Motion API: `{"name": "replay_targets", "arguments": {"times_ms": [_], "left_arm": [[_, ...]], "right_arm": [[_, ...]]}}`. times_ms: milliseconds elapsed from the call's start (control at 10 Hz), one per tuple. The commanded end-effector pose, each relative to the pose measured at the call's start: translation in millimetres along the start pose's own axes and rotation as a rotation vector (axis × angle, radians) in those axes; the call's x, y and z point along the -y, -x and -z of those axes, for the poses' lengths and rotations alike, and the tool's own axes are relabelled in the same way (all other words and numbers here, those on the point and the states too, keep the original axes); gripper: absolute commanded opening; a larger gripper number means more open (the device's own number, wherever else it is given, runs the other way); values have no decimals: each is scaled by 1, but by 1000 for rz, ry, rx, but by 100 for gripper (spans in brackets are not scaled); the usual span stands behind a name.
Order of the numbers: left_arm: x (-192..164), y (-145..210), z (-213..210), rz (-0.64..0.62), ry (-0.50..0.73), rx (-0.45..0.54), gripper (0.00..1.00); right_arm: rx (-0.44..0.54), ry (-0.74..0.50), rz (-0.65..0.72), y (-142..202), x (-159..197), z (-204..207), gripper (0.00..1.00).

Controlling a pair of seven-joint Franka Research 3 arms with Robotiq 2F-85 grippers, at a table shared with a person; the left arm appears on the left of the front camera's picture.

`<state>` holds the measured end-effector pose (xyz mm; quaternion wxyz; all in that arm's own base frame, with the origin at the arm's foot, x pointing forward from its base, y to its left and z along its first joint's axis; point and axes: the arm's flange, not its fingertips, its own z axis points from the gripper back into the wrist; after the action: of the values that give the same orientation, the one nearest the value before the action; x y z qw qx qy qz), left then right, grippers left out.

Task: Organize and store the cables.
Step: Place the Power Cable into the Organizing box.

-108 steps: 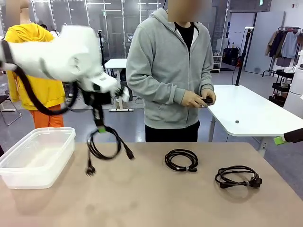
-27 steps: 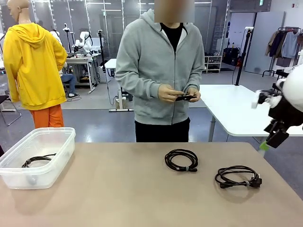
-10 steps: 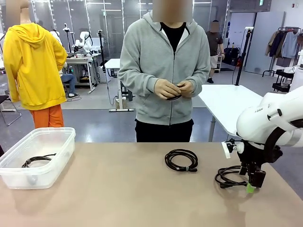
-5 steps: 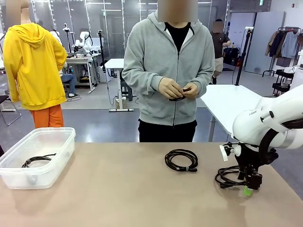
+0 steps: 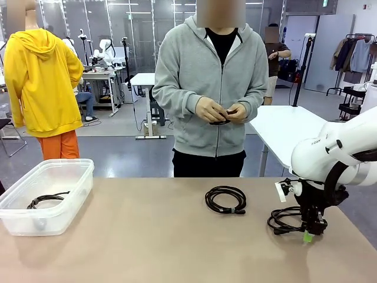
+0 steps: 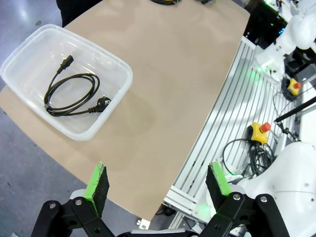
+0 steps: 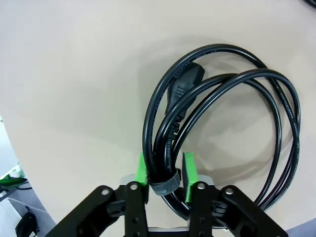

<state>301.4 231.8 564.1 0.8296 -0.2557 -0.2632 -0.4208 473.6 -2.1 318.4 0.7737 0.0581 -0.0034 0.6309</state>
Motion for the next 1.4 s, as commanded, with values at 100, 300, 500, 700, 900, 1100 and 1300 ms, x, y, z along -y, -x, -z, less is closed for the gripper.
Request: {"name": "replay_targets", "arguments": {"times_ms": [100, 300, 500, 700, 900, 1100, 1300], "left_arm": [[0, -2, -2, -16, -5, -6, 100], [0, -2, -2, -16, -5, -6, 100], [0, -2, -2, -16, -5, -6, 100], [0, -2, -2, -16, -5, -6, 100], [0, -2, -2, -16, -5, -6, 100], [0, -2, -2, -16, -5, -6, 100], [0, -2, -2, -16, -5, -6, 100]], "right_arm": [[-23, -5, -4, -1, 2, -4, 0], [-17, 4, -2, -1, 1, -7, 0], [-1, 2, -1, 0, 0, -1, 0], [-1, 2, -1, 0, 0, -1, 0], [-1, 2, -1, 0, 0, -1, 0], [-1, 1, 1, 0, 0, -1, 8], [-6, 116, -20, -5, -19, -67, 8]]}}
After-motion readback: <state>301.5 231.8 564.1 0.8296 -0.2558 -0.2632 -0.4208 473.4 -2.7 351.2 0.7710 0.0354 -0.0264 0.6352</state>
